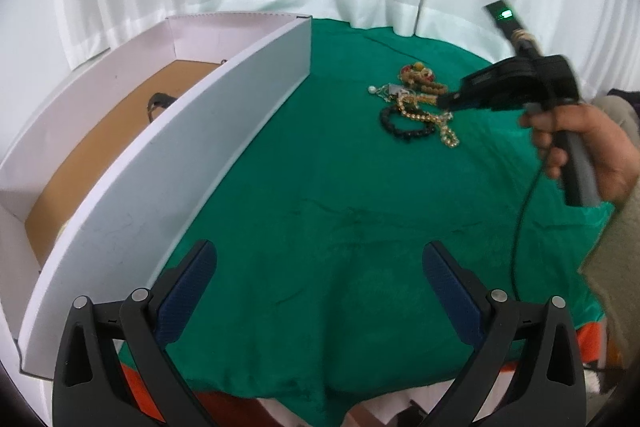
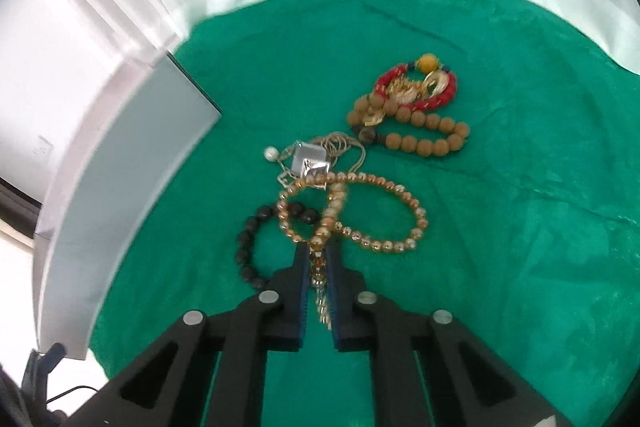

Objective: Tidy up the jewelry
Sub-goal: 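Grasp the gold bead necklace with the right gripper and lift it, then grasp the black bead bracelet with the left gripper while the right gripper holds the necklace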

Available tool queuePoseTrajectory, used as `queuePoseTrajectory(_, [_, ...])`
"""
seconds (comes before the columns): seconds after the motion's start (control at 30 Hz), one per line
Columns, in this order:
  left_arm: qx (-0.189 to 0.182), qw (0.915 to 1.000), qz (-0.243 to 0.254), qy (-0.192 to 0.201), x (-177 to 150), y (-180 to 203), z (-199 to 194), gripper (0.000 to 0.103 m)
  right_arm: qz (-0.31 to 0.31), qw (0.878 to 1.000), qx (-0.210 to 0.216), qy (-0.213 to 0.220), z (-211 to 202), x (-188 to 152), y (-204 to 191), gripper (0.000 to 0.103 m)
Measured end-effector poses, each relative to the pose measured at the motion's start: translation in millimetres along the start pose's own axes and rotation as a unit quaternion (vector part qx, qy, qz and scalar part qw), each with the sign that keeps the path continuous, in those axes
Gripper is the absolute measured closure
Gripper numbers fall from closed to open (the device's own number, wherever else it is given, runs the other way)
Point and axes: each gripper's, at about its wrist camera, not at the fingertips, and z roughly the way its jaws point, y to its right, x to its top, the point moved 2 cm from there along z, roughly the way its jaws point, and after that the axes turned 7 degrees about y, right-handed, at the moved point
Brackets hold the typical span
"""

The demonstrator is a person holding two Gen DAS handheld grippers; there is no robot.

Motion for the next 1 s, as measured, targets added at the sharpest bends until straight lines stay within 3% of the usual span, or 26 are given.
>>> queuePoseTrajectory(0.37, [-0.030, 0.9991, 0.019, -0.022, 15.9, 23.9, 15.8, 0.000, 0.058, 0.991, 0.068, 0.100, -117.4, -33.5, 34.0, 0.095])
queuePoseTrajectory(0.53, [-0.041, 0.9981, 0.034, -0.030, 30.3, 32.3, 26.3, 0.000, 0.072, 0.985, 0.072, 0.137, -161.2, -53.3, 50.0, 0.095])
queuePoseTrajectory(0.73, [-0.073, 0.9944, 0.067, -0.035, 62.6, 61.1, 48.3, 0.001, 0.086, 0.983, 0.044, 0.153, -186.8, -80.0, 72.3, 0.095])
queuePoseTrajectory(0.87, [-0.113, 0.9859, 0.118, -0.034, 84.1, 97.5, 77.1, 0.001, 0.096, 0.984, 0.037, 0.148, -187.8, -98.3, 80.9, 0.095])
queuePoseTrajectory(1.0, [-0.124, 0.9695, 0.206, -0.048, 91.9, 137.0, 123.9, 0.001, 0.110, 0.982, 0.049, 0.145, -183.6, -110.5, 83.3, 0.095])
